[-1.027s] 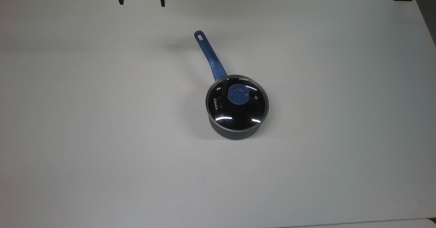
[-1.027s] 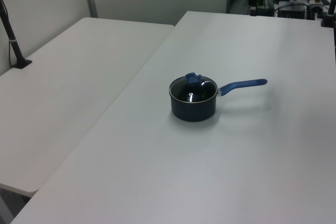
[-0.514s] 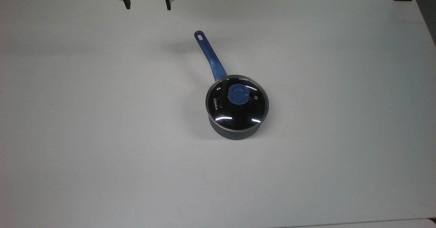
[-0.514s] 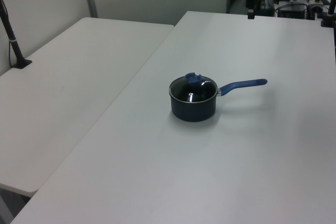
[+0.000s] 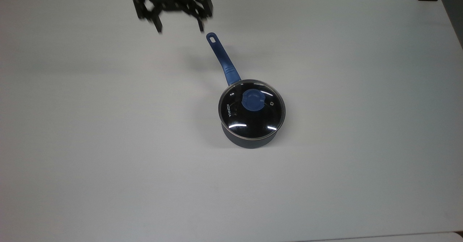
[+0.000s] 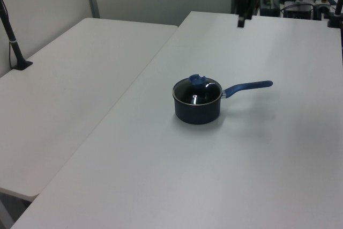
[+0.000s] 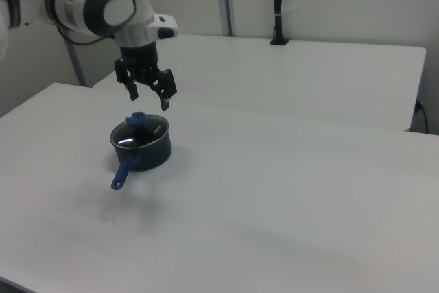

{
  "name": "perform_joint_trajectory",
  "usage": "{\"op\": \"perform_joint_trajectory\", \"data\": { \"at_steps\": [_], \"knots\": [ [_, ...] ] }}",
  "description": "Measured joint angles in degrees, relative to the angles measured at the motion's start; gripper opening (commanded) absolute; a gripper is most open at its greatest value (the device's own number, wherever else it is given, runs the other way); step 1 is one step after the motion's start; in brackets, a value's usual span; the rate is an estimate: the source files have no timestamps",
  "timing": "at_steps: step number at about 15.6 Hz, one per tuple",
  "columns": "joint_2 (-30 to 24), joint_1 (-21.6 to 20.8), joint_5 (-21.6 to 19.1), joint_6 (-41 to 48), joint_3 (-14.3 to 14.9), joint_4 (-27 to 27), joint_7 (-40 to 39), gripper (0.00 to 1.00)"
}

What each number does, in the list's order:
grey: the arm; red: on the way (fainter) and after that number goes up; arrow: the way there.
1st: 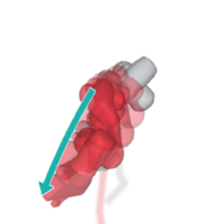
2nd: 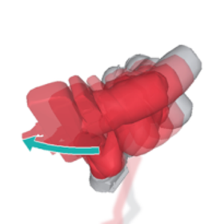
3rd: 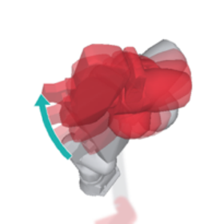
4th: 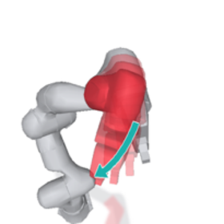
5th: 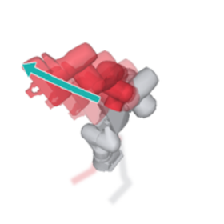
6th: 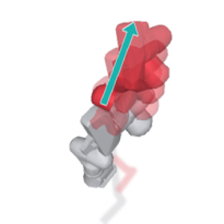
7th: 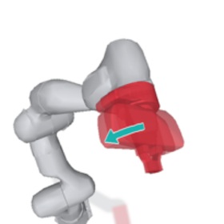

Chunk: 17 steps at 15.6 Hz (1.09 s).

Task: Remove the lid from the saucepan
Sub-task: 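Move the open gripper over the glass lid's blue knob, then lower the gripper around the blue knob of the lid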

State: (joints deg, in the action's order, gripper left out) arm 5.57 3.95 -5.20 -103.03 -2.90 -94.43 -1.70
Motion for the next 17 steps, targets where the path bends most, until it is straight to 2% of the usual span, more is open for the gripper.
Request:
{"op": "perform_joint_trajectory", "data": {
  "at_steps": [3, 8, 12, 17],
  "knots": [
    [3.3, -3.0, 0.1, -6.4, -0.1, 0.1, 0.0, 1.0],
    [5.8, -6.7, 0.3, -9.2, -0.1, 0.1, 0.2, 1.0],
    [9.8, -11.1, 4.0, -11.8, -0.1, 0.1, 5.9, 1.0],
    [12.5, -14.6, 4.5, -15.5, -0.1, 0.2, 13.1, 1.0]
  ]
}}
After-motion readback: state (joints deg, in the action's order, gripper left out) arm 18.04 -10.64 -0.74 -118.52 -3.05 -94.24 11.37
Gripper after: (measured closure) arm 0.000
